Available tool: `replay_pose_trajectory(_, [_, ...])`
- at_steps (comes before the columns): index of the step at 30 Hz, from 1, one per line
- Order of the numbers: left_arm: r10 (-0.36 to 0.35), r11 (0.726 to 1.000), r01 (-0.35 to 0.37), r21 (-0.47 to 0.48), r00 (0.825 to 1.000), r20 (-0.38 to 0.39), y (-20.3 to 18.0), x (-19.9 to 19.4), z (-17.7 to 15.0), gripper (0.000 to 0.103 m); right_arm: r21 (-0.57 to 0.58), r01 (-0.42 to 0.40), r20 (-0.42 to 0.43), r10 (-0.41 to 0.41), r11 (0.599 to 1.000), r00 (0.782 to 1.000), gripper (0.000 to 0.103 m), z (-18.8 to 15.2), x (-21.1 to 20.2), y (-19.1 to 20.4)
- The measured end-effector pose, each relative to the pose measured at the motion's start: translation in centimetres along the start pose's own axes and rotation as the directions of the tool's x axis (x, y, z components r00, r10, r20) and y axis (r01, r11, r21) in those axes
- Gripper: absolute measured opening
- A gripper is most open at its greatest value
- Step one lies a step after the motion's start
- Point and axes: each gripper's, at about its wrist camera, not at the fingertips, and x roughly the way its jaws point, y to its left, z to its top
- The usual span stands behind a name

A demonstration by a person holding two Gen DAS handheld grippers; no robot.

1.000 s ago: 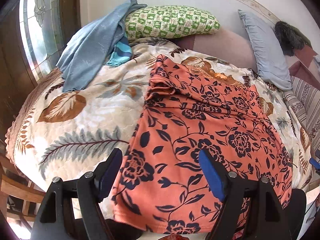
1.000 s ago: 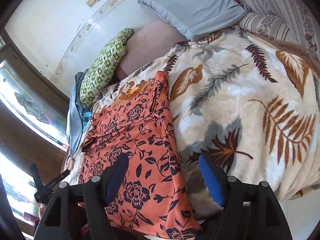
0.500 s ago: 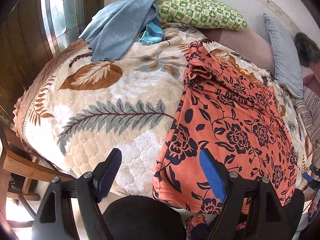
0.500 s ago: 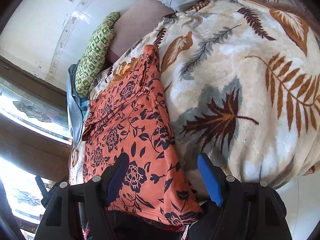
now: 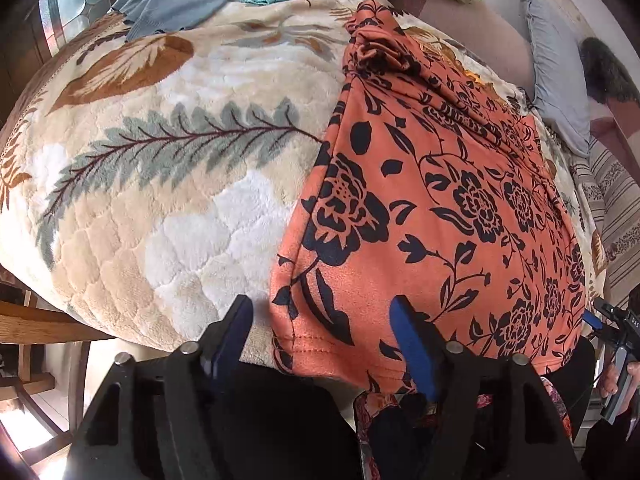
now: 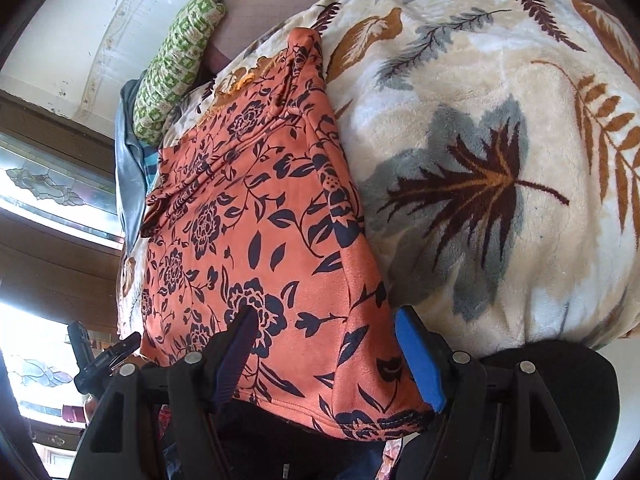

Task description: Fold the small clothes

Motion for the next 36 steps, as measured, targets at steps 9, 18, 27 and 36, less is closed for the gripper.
replay_pose_trajectory(9, [-0.003, 1.0, 0.004, 0.012, 0.999, -0.05, -0.3, 0.7, 0.1, 0.047, 0.02, 0.009, -0.012, -0.008, 1.0, 1.0, 0.074, -0.2, -0.3, -0.5])
replay_pose_trajectory(18, [0.006, 0.996, 0.001, 0.093, 0.998, -0.068, -1.6, 0.9, -0.4, 0.024, 0.034, 0.023, -0.06, -0.021, 0.999, 0.998, 0.074, -1.2, 1.4, -0.6])
replay_pose_trajectory(27, [-0.051, 0.999, 0.052, 0.012, 0.997, -0.05, 0.5, 0.7, -0.7, 0.015, -0.115, 0.192, -0.09, -0.202, 0.975, 0.975, 0.054, -2.7, 4.0, 0.8])
replay_pose_trajectory(36, [-0.194, 0.981, 0.194, 0.013, 0.981, 0.0, 0.0, -2.1, -0.3, 0.008, -0.094, 0.006, -0.071, -0.012, 0.996, 0.997, 0.007, -2.1, 0.3, 2.7])
